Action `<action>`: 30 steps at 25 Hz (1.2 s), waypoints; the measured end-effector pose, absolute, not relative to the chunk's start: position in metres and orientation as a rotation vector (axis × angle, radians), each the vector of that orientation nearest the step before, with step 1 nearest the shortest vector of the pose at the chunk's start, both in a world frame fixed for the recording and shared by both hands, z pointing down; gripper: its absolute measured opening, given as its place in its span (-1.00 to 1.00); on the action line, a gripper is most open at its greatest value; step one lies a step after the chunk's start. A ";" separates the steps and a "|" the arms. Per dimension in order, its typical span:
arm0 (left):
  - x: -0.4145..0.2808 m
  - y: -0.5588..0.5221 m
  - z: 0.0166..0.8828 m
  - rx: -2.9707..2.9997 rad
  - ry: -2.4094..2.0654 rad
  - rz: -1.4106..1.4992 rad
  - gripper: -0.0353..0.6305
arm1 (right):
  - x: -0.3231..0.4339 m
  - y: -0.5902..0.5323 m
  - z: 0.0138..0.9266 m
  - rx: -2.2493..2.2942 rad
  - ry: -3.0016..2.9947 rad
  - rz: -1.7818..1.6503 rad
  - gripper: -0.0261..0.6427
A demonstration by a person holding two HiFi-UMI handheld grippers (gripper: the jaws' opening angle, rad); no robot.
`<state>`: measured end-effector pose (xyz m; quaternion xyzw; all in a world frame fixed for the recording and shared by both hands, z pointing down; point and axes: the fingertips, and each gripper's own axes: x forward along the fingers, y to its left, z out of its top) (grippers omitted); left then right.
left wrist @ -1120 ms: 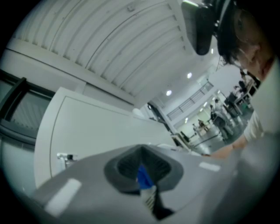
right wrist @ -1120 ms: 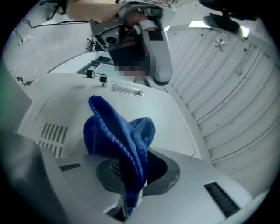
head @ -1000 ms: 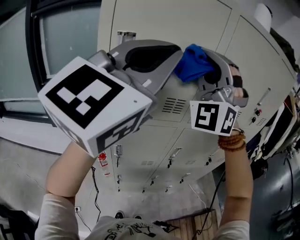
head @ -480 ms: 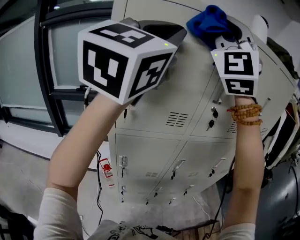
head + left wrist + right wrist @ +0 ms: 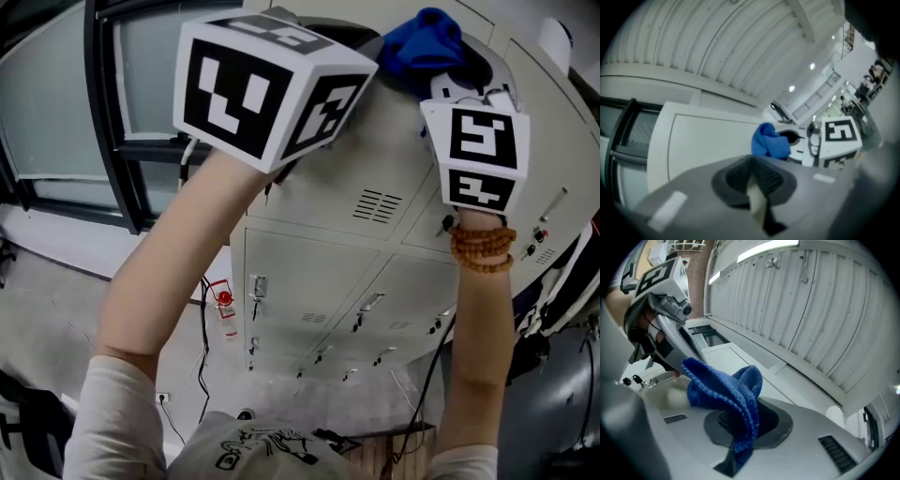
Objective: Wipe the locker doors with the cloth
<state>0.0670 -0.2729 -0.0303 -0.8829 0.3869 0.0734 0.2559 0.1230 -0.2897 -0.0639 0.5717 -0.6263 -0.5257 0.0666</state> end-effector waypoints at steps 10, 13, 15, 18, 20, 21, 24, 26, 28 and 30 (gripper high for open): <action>0.043 -0.232 0.062 -2.411 1.163 0.182 -0.88 | 0.097 -0.269 0.067 1.565 -2.430 -1.095 -0.83; 0.039 -0.211 0.099 -2.335 1.211 0.153 -0.88 | 0.093 -0.243 0.113 1.539 -2.586 -0.935 -0.83; 0.033 -0.200 0.135 -2.280 1.276 0.102 -0.88 | 0.094 -0.222 0.145 1.527 -2.697 -0.805 -0.83; 0.027 -0.188 0.205 -2.336 1.375 0.054 -0.88 | 0.106 -0.193 0.197 1.563 -2.838 -0.556 -0.83; 0.026 -0.187 0.245 -2.436 1.419 0.044 -0.88 | 0.116 -0.179 0.227 1.598 -2.881 -0.411 -0.83; 0.027 -0.189 0.259 -2.475 1.427 0.029 -0.88 | 0.119 -0.176 0.238 1.604 -2.881 -0.372 -0.83; 0.029 -0.196 0.274 -2.497 1.416 -0.019 -0.88 | 0.123 -0.178 0.243 1.615 -2.858 -0.381 -0.83; 0.030 -0.198 0.272 -2.485 1.416 -0.014 -0.88 | 0.124 -0.178 0.238 1.626 -2.851 -0.409 -0.83; 0.032 -0.198 0.269 -2.487 1.422 0.011 -0.88 | 0.122 -0.176 0.236 1.628 -2.847 -0.421 -0.83; 0.034 -0.198 0.267 -2.492 1.418 0.026 -0.88 | 0.118 -0.174 0.237 1.620 -2.850 -0.421 -0.83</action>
